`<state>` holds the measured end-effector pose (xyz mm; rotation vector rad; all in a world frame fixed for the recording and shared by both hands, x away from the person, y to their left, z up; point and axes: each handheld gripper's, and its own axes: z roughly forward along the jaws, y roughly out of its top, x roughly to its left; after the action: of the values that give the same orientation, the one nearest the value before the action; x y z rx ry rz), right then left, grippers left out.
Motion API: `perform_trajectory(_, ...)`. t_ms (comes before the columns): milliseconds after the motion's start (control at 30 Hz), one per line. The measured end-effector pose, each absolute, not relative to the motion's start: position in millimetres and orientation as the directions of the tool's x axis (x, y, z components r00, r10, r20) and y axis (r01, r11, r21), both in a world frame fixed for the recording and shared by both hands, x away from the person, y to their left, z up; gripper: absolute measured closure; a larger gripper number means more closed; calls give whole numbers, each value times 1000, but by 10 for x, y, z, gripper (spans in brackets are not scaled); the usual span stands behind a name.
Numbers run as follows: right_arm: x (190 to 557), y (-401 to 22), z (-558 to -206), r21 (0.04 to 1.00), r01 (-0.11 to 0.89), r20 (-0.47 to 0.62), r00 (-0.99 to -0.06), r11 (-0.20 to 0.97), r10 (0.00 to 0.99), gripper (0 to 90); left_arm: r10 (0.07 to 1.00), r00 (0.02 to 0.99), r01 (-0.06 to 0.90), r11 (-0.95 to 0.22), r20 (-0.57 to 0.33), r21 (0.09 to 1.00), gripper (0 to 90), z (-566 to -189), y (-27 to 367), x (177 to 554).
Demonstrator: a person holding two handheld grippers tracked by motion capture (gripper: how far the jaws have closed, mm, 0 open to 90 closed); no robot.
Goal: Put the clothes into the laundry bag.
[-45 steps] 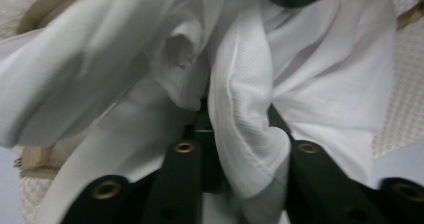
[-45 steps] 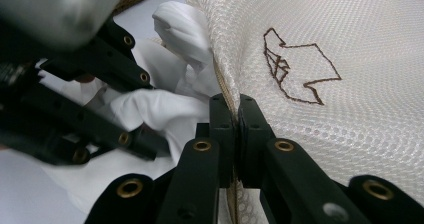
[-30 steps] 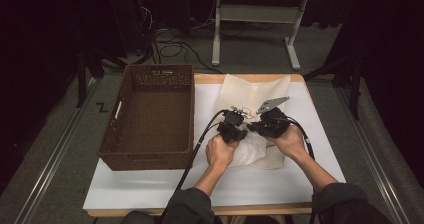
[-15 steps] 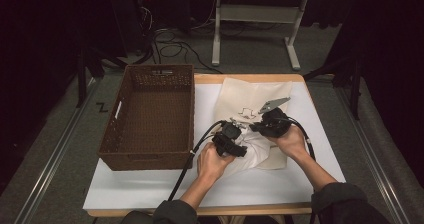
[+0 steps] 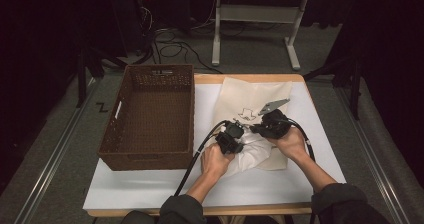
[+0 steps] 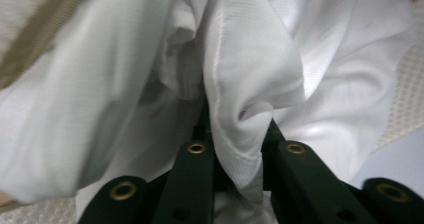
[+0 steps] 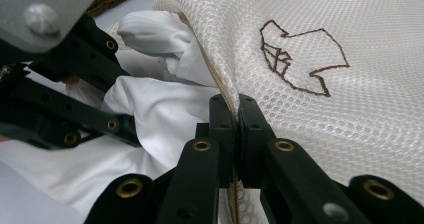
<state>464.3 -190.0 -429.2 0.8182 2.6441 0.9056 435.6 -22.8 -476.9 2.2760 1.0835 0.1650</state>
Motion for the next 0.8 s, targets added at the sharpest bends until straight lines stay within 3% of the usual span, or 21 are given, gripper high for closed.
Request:
perform_trajectory(100,4635,-1903,-4267,631,420,-43,-821,653,570,883,740,640,682,-425,-205,595,848,-4686,-172,4396)
perform_trajectory(300,4586,-1852,-4211,640,390,-47,-840,662,541,885,746,638,681,-428,-194,593,850,-4657,-189,4487)
perform_trajectory(500,4549,-1789,-4142,641,357,-64,-857,679,511,886,783,580,698,-335,-225,633,832,-4688,-188,4572)
perform_trajectory(600,4582,-1835,-4176,631,380,-53,-848,676,527,885,777,595,689,-359,-207,630,750,-4674,-188,4548)
perform_trajectory(800,4637,-1939,-4239,637,412,-38,-828,652,560,885,772,611,676,-397,-172,621,496,-4585,-121,4413)
